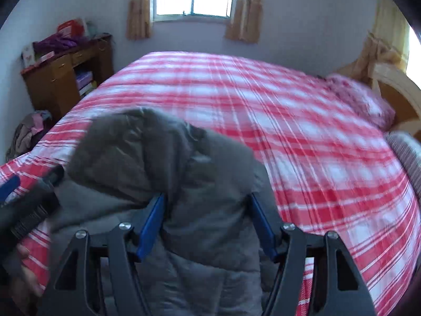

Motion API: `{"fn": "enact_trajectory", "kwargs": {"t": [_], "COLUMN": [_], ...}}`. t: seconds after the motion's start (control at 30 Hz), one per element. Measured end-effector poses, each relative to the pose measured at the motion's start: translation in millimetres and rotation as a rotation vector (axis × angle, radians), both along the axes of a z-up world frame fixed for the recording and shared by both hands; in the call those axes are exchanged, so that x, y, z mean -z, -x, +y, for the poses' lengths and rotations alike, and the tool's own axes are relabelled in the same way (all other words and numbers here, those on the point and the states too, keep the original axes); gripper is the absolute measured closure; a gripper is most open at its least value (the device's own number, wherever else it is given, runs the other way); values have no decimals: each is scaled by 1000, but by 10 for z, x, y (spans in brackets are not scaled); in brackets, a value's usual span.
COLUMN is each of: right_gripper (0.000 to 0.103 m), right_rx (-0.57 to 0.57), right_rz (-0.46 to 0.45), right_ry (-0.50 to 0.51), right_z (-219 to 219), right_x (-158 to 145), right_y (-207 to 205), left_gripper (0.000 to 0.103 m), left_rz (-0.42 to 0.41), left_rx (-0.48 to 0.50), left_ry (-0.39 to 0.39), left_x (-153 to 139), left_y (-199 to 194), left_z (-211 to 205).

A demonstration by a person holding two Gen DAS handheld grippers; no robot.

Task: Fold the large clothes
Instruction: 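Grasp the folded jacket end with both grippers and lift it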

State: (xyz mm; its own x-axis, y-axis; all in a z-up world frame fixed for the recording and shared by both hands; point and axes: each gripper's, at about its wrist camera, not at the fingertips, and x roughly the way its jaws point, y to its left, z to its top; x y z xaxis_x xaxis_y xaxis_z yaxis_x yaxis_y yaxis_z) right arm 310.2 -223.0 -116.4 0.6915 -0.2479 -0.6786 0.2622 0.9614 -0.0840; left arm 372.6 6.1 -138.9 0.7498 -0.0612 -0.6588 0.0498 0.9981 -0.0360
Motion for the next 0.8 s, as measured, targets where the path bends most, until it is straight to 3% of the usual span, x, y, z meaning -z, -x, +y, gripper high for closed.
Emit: {"fn": "enact_trajectory", "kwargs": {"t": [0.2,0.8], "right_gripper": [36,36], "right_rx": [33,36], "right_rz": [-48,-74], "right_ry": [-119,-155], "right_z": [-463,-594], "right_x": [343,654], "right_y": [182,154], "left_gripper": [3,1], "left_rz": [-18,3], "left_rx": [16,-6], "left_ry": [-139,-160], "left_x": [239,556], "left_y": [32,-70], "left_z": [-482,-590]}}
